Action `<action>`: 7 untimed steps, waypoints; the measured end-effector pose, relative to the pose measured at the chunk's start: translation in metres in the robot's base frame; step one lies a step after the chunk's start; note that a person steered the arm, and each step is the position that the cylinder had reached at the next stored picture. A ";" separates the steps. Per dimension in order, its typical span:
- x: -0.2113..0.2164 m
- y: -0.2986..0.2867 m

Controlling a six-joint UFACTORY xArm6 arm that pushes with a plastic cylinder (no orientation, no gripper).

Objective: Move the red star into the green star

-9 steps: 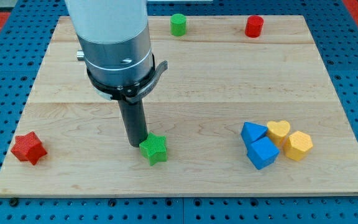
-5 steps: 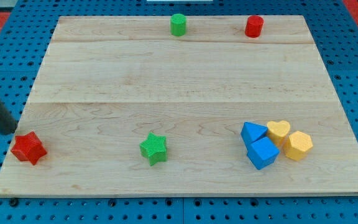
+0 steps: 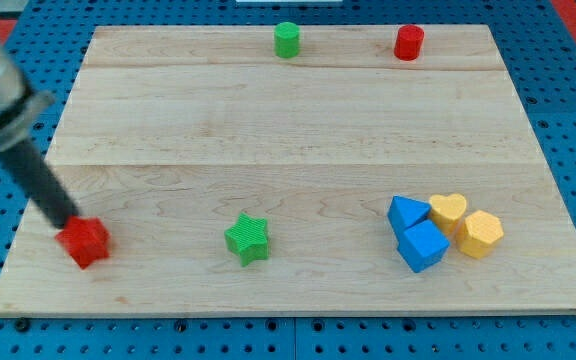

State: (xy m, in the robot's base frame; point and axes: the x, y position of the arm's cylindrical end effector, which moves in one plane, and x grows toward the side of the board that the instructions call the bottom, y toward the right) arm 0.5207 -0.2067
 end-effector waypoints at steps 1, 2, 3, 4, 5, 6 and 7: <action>0.013 0.005; 0.048 -0.044; 0.072 -0.013; 0.053 0.005; 0.029 0.038; 0.018 0.084; 0.020 0.109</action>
